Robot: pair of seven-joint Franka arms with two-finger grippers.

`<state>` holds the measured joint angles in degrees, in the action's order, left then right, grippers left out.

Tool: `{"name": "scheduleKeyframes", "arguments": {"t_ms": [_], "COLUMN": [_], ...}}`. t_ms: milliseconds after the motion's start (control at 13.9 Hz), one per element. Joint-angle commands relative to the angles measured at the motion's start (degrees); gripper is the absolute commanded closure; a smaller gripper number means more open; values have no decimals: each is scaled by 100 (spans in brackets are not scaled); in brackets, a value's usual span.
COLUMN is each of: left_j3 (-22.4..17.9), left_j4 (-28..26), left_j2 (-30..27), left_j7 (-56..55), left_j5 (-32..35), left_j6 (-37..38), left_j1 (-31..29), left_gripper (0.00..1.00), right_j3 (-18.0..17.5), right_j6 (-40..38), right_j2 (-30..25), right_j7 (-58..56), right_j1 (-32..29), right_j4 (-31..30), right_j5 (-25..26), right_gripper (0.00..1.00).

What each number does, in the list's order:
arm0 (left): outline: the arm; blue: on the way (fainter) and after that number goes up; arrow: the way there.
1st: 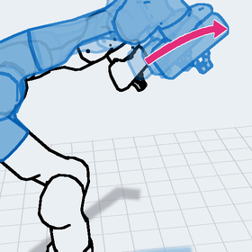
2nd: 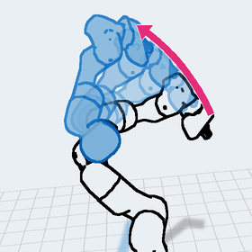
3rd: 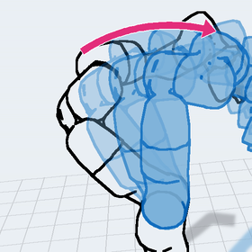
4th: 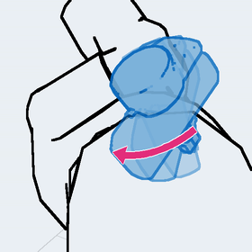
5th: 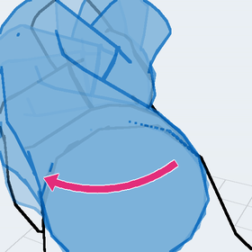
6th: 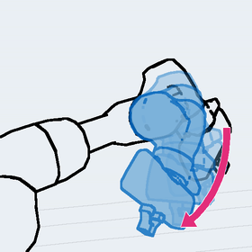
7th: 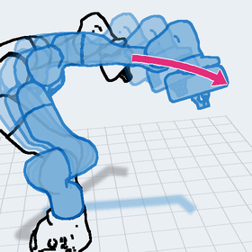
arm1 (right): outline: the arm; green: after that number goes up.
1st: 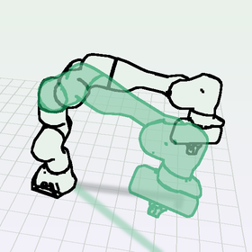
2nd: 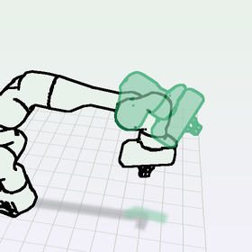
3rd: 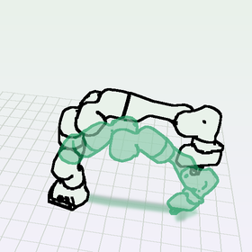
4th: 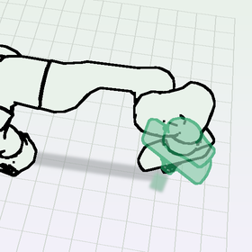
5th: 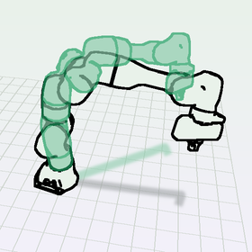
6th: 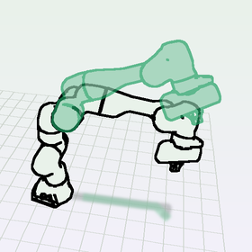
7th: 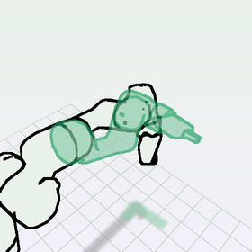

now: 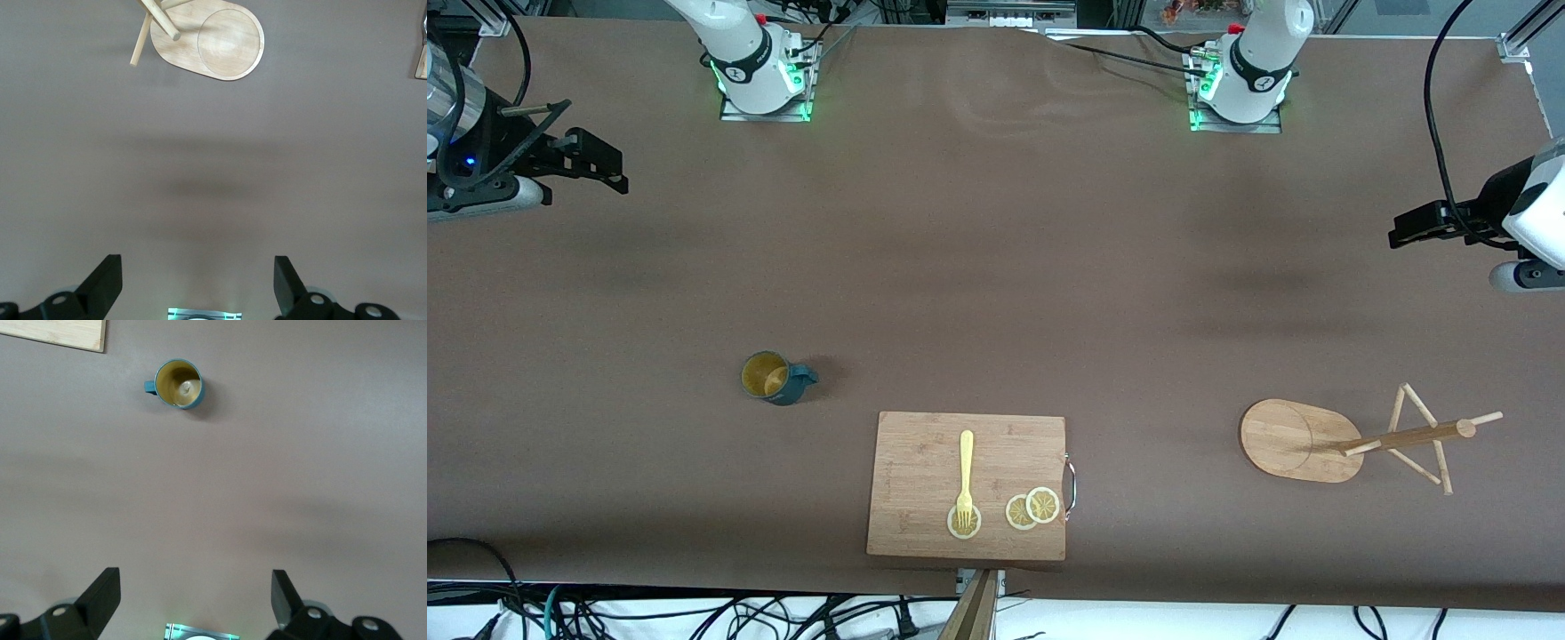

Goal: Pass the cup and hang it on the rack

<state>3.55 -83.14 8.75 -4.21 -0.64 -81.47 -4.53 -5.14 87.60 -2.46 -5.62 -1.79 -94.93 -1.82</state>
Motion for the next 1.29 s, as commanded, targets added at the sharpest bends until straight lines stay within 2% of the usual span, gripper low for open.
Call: {"name": "scheduleKeyframes", "arguments": {"t_ms": [0, 935, 1223], "left_j3": [32, 23, 23], "left_j4": [105, 105, 105], "left_j2": [30, 30, 30], "left_j7": [-1, -1, -1], "left_j5": [90, 90, 90], "left_j6": [9, 9, 9], "left_j1": [-4, -4, -4], "left_gripper": [0, 0, 0], "right_j3": [57, 49, 40], "right_j6": [-146, -103, 414], "right_j2": [18, 27, 508], "right_j7": [34, 34, 43], "right_j1": [73, 73, 135], "right_j4": [124, -104, -219], "right_j5": [85, 85, 94], "right_gripper": [0, 0, 0]}}
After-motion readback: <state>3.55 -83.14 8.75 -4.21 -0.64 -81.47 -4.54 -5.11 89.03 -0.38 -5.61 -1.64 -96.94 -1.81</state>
